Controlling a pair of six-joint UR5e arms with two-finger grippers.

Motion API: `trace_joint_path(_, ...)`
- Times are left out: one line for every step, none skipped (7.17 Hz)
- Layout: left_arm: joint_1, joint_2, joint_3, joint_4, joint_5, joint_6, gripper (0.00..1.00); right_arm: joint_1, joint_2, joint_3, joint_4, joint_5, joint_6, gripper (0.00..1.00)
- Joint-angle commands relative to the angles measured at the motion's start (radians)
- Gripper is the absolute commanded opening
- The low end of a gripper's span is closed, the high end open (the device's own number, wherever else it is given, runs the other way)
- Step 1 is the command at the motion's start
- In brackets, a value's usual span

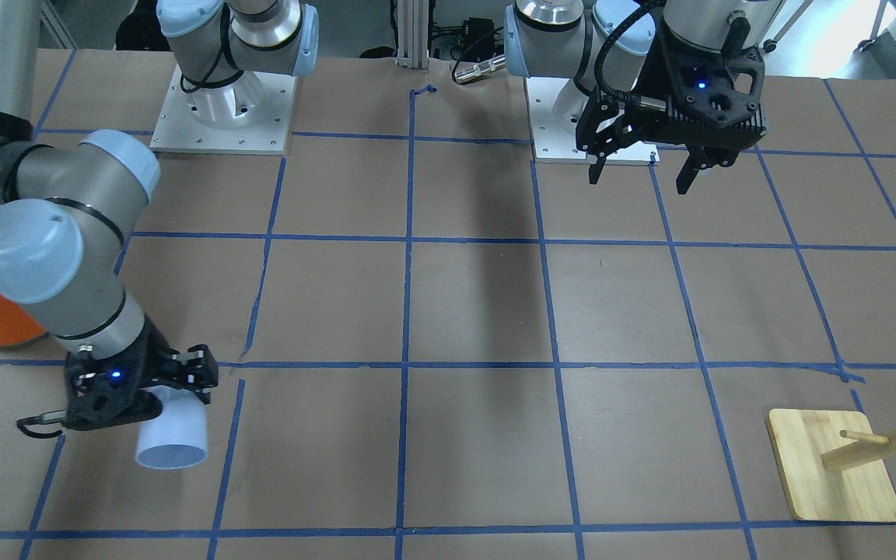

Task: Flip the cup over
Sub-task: 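Carry the cup with the right gripper toward the table center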

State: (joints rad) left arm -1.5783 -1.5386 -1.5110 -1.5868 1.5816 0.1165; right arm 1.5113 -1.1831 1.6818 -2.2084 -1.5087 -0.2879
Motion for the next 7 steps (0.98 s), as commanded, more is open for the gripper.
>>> trace_joint_path(0.0, 0.0, 0.0, 0.001, 0.001, 0.0, 1.0, 0.201, -0.004, -0.03, -0.011, 0.004, -0.017, 0.48)
trace_joint_path(0.0, 0.0, 0.0, 0.001, 0.0, 0.0, 1.0, 0.271, 0.002, -0.037, -0.023, 0.021, -0.066, 0.5)
trace_joint_path(0.0, 0.0, -0.002, 0.001, 0.001, 0.0, 1.0, 0.321, 0.003, -0.037, -0.034, 0.024, -0.167, 0.5)
trace_joint_path(0.0, 0.0, -0.002, -0.001, 0.0, 0.0, 1.0, 0.34, 0.008, -0.028, -0.051, 0.016, -0.282, 0.49)
trace_joint_path(0.0, 0.0, -0.002, -0.001, 0.001, 0.0, 1.0, 0.354, 0.019, -0.024, -0.085, 0.013, -0.436, 0.49)
trace_joint_path(0.0, 0.0, -0.002, -0.001, 0.001, 0.0, 1.0, 0.375, 0.023, -0.024, -0.088, 0.009, -0.573, 0.48)
trace_joint_path(0.0, 0.0, -0.002, -0.001, 0.0, 0.0, 1.0, 0.391, 0.03, -0.024, -0.091, 0.008, -0.687, 0.48)
